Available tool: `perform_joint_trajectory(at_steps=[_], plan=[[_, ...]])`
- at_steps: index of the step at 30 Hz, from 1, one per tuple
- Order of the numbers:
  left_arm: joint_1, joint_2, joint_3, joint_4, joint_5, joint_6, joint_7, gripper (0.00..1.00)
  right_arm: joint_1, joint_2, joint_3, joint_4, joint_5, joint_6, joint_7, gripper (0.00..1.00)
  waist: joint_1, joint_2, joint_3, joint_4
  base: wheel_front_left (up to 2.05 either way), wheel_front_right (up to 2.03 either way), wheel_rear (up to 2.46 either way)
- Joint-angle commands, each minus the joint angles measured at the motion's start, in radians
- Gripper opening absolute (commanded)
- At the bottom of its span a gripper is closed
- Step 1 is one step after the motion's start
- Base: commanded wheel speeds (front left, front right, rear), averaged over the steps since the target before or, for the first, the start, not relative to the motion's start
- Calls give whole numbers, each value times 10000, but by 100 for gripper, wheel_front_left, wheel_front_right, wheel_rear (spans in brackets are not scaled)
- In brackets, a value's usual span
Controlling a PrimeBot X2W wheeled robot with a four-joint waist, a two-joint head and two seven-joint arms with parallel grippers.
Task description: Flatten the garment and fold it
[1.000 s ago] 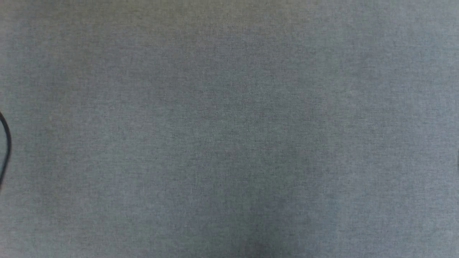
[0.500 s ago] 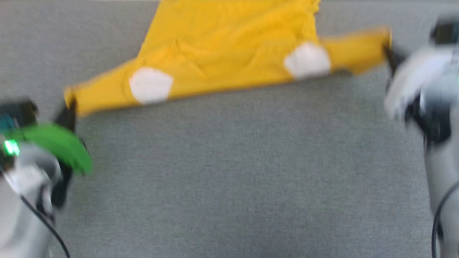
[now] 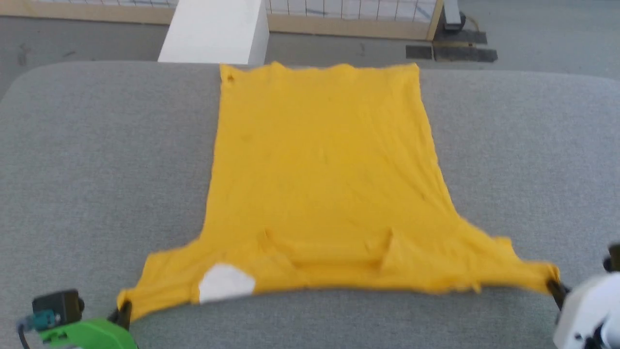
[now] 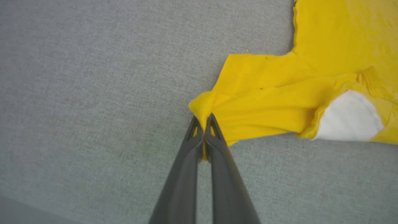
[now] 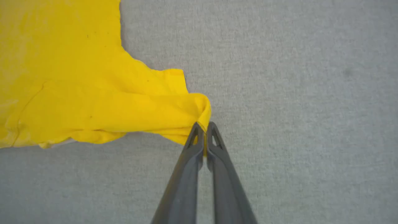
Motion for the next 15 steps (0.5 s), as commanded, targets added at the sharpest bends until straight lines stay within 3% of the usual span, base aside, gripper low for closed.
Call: perform_joint_trajectory(at_steps=[1, 5, 13, 14, 15], plan=[[343, 4, 36, -65, -86, 152, -5, 0, 384, 10, -215, -118, 200, -15, 221, 0, 2, -1, -263, 93, 0, 0, 0], [1132, -124, -13, -103, -95, 433, -162, 0, 1698, 19, -909, 460, 1358, -15, 796, 0, 2, -1, -433, 145, 0, 0, 0], [1308, -647, -49, 144, -221, 155, -868, 0, 2472, 21, -269, 1446, 2023, -15, 395, 0, 2, -1, -498, 114, 0, 0, 0], [1268, -707, -79, 175, -199, 104, -962, 0, 2456, 21, -177, 1506, 2012, -15, 227, 3, 2, -1, -509, 116, 0, 0, 0], [1238, -755, -104, 197, -204, 54, -1013, 0, 2437, 21, -110, 1528, 1995, -15, 105, 33, 2, -1, -521, 120, 0, 0, 0]])
